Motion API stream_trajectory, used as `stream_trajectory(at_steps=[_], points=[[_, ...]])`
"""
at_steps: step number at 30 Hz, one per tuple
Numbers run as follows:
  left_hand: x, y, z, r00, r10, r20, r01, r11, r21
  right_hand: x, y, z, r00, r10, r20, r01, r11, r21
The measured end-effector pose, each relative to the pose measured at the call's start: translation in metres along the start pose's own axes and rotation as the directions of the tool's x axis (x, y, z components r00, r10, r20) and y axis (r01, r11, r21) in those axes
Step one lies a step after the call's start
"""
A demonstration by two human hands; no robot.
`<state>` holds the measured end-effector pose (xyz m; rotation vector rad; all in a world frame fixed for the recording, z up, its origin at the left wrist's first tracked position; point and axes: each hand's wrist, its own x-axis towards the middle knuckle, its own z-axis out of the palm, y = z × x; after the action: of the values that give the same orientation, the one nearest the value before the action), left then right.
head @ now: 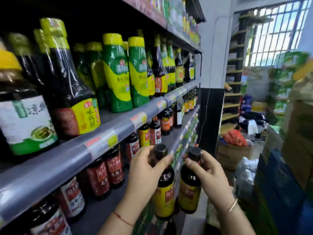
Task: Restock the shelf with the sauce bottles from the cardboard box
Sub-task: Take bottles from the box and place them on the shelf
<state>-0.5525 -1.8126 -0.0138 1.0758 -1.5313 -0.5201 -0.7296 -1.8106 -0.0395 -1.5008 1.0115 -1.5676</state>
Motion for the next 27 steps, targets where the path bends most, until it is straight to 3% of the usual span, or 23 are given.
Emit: stream_trajectory(at_steps=[5, 16, 27], points=[[0.0, -0.007, -0.035, 0.992, -0.02, -0.121, 0.025, 0.999, 0.045, 0.027, -0.006, 0.042, 0.996, -0.05, 0.071, 0.042, 0.993, 0.108], [0.003, -0.037, -0.074, 0.951, -0.119, -0.285, 0.15, 0.985, 0.089, 0.079, 0.035, 0.111, 0.946, -0.077, 0.314, -0.065, 0.906, 0.418], [0.018, -0.065, -0.067, 0.915, -0.109, -0.389, 0.18, 0.972, 0.151, 0.116, 0.073, 0.135, 0.849, -0.09, 0.521, -0.142, 0.91, 0.389]])
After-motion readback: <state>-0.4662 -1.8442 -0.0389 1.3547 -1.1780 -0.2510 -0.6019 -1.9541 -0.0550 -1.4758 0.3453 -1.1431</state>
